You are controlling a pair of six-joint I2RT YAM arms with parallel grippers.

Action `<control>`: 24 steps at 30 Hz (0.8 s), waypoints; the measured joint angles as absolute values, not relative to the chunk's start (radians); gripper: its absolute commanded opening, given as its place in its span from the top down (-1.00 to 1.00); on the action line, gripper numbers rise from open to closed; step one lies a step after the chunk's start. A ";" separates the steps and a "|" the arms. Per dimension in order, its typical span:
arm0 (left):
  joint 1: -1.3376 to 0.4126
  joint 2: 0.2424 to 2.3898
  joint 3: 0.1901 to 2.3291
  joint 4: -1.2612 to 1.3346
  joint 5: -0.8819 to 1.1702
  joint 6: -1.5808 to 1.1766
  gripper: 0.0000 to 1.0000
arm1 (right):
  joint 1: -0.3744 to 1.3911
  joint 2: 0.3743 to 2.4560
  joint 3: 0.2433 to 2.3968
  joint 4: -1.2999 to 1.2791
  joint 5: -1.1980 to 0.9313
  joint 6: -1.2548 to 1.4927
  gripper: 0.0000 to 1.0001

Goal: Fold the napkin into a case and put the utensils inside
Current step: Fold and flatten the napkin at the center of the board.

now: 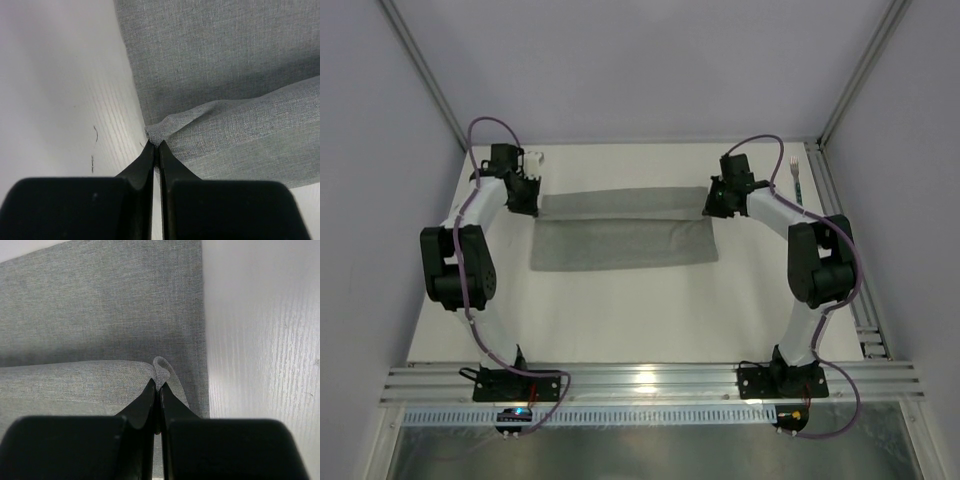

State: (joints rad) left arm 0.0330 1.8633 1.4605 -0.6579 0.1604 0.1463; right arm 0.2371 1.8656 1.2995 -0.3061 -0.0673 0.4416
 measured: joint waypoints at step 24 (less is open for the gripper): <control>0.040 1.975 1.715 -0.654 0.147 0.090 -0.98 | 0.173 2.029 1.575 -0.418 0.029 0.445 -0.44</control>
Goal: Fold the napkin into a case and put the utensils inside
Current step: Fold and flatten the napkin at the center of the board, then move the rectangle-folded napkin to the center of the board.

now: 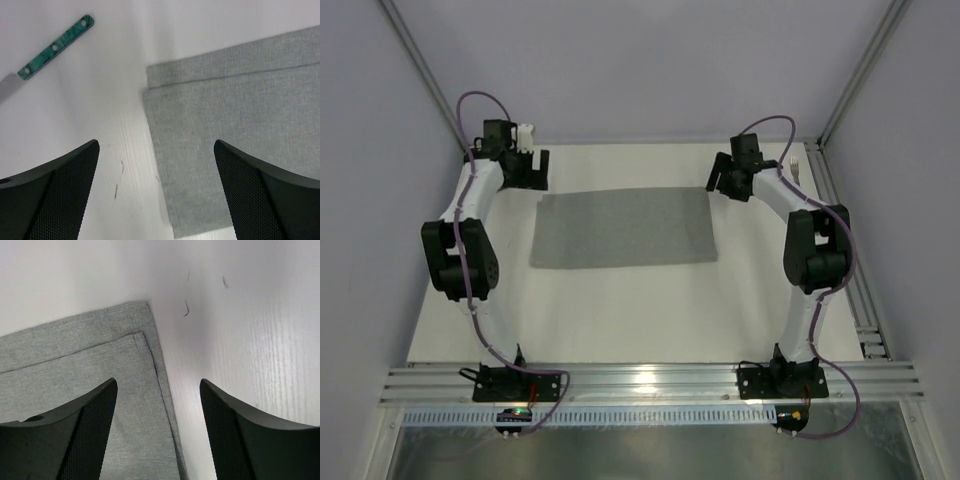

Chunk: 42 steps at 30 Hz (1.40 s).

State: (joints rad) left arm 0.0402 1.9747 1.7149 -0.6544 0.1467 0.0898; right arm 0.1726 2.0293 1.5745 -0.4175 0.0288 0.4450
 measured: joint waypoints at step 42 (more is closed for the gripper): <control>0.078 1.470 0.987 -0.908 0.244 0.344 1.00 | 0.328 1.295 0.651 -0.368 -0.190 0.376 0.94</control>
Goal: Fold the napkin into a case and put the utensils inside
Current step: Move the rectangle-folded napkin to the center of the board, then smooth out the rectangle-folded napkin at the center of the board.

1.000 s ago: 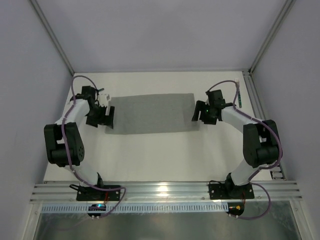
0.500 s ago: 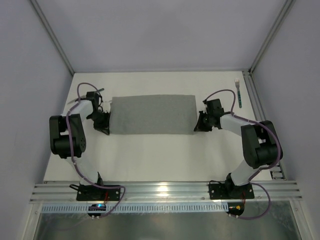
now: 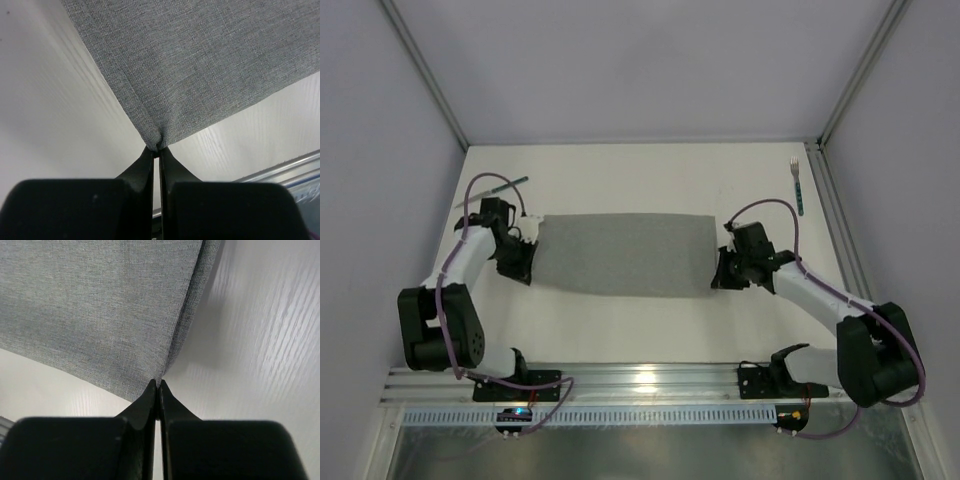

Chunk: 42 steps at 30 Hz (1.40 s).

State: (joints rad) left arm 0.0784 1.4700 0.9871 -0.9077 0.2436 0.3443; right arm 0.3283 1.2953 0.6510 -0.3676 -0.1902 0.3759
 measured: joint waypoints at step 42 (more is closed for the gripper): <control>0.141 1.986 1.408 -0.682 0.368 0.243 0.18 | 0.249 1.809 1.143 -0.376 -0.103 0.208 0.55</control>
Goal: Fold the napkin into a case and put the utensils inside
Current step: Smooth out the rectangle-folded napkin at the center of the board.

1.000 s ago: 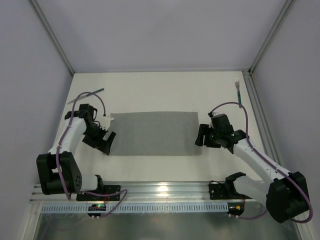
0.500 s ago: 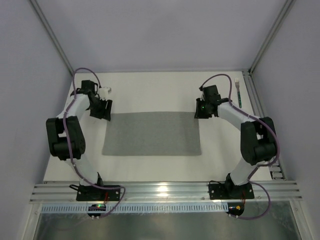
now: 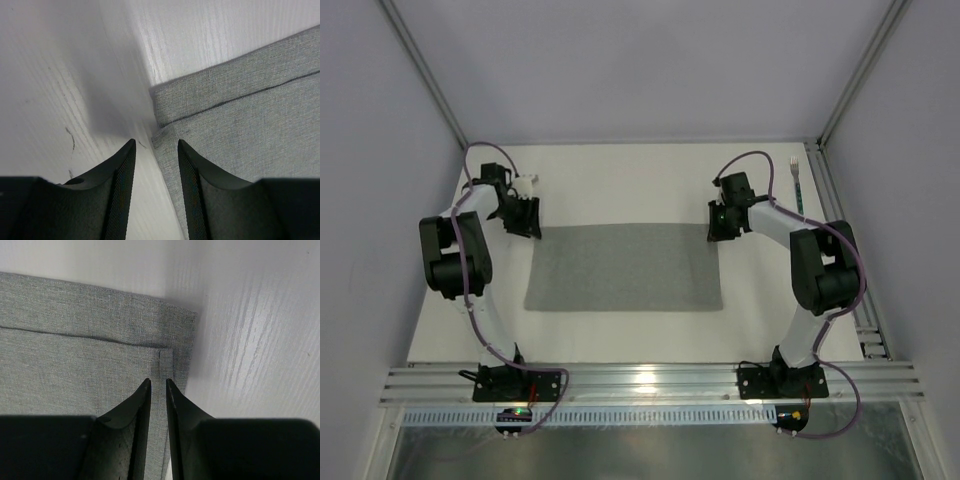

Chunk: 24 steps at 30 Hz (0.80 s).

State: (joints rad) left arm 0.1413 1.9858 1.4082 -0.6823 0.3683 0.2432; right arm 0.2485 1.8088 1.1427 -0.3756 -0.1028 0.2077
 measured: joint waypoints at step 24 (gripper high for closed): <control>0.140 1.953 1.333 -0.646 0.455 0.269 0.90 | 0.249 1.898 1.219 -0.366 -0.102 0.186 0.42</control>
